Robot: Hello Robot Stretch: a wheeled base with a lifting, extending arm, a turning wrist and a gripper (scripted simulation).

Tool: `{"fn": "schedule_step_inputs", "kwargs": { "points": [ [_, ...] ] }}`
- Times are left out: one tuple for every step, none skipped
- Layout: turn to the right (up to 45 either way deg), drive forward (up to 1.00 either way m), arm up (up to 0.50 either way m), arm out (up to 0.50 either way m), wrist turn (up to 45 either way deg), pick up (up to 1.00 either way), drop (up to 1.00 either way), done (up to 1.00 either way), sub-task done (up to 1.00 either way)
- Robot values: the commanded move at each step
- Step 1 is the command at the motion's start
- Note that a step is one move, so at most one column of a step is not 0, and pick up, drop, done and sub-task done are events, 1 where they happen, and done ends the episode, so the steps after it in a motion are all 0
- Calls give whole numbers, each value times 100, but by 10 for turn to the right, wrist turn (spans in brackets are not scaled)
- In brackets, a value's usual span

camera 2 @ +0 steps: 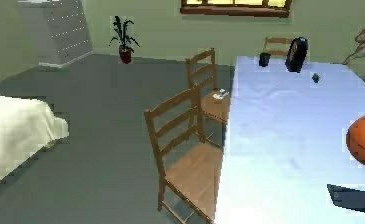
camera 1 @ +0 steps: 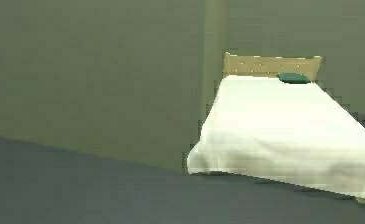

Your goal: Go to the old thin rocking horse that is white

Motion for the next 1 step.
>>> {"fn": "schedule_step_inputs", "kwargs": {
  "points": [
    [-330,0,0,0,0,0,0,0,0]
  ]
}}
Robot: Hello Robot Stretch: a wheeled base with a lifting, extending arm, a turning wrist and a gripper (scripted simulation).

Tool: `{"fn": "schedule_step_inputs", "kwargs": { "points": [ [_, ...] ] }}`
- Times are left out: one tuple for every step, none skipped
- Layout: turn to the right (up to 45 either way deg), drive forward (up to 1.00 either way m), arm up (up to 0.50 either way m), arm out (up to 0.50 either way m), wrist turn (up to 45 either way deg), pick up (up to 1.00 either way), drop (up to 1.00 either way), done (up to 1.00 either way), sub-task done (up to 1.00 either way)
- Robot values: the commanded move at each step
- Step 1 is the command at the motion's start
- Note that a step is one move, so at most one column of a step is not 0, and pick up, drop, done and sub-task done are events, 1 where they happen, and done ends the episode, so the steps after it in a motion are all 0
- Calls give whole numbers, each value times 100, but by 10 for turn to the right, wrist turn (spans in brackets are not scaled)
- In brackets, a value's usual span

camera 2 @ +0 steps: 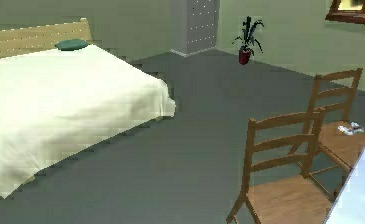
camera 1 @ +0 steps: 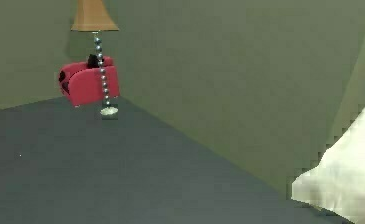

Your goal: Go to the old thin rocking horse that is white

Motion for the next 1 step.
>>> {"fn": "schedule_step_inputs", "kwargs": {
  "points": [
    [0,10,0,0,0,0,0,0,0]
  ]
}}
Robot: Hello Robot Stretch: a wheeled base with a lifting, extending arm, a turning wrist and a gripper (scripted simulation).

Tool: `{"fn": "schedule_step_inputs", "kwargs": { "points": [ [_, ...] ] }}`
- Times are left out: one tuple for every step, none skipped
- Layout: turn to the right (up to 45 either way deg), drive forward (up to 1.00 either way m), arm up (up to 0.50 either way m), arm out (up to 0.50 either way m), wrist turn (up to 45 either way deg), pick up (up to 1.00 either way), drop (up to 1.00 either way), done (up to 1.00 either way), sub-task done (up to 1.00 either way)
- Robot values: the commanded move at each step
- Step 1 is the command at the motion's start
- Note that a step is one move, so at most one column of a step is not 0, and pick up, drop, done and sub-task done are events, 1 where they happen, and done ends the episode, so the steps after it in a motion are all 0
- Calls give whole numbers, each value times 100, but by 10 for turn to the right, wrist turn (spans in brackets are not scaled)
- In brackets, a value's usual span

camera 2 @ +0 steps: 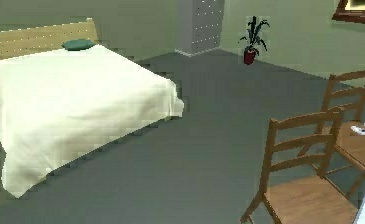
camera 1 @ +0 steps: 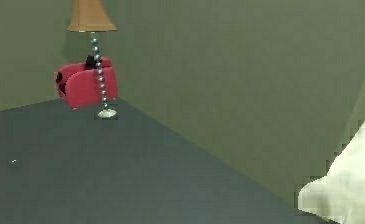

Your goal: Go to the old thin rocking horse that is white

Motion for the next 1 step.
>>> {"fn": "schedule_step_inputs", "kwargs": {
  "points": [
    [450,0,0,0,0,0,0,0,0]
  ]
}}
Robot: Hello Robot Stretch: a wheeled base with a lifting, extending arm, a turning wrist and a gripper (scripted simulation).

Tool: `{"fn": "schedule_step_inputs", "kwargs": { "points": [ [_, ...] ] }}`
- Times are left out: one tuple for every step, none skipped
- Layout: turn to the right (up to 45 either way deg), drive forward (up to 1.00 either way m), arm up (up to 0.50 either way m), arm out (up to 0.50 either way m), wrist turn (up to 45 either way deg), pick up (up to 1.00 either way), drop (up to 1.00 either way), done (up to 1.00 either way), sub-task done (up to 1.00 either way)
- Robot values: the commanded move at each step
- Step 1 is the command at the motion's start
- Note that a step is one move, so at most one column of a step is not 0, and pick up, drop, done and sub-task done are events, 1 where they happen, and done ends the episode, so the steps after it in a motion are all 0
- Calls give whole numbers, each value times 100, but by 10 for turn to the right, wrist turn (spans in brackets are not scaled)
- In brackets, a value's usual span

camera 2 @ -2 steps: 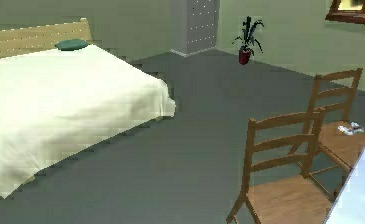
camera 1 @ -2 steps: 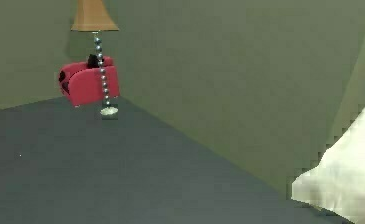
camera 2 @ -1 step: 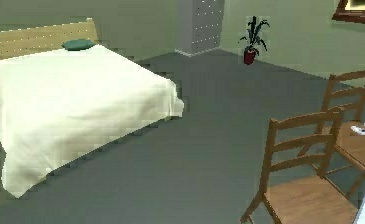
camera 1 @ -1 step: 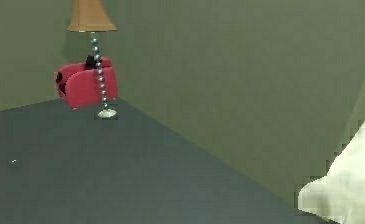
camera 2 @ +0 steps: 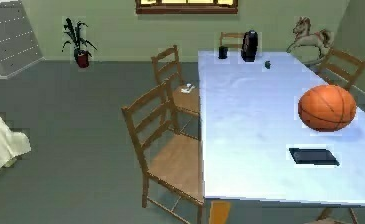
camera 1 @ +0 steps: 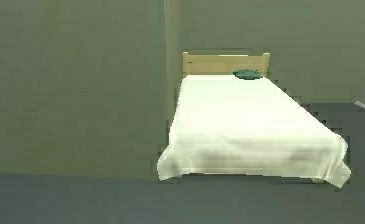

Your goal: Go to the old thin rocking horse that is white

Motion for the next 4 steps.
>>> {"fn": "schedule_step_inputs", "kwargs": {
  "points": [
    [420,0,0,0,0,0,0,0,0],
    [0,100,0,0,0,0,0,0,0],
    [0,5,0,0,0,0,0,0,0],
    [450,0,0,0,0,0,0,0,0]
  ]
}}
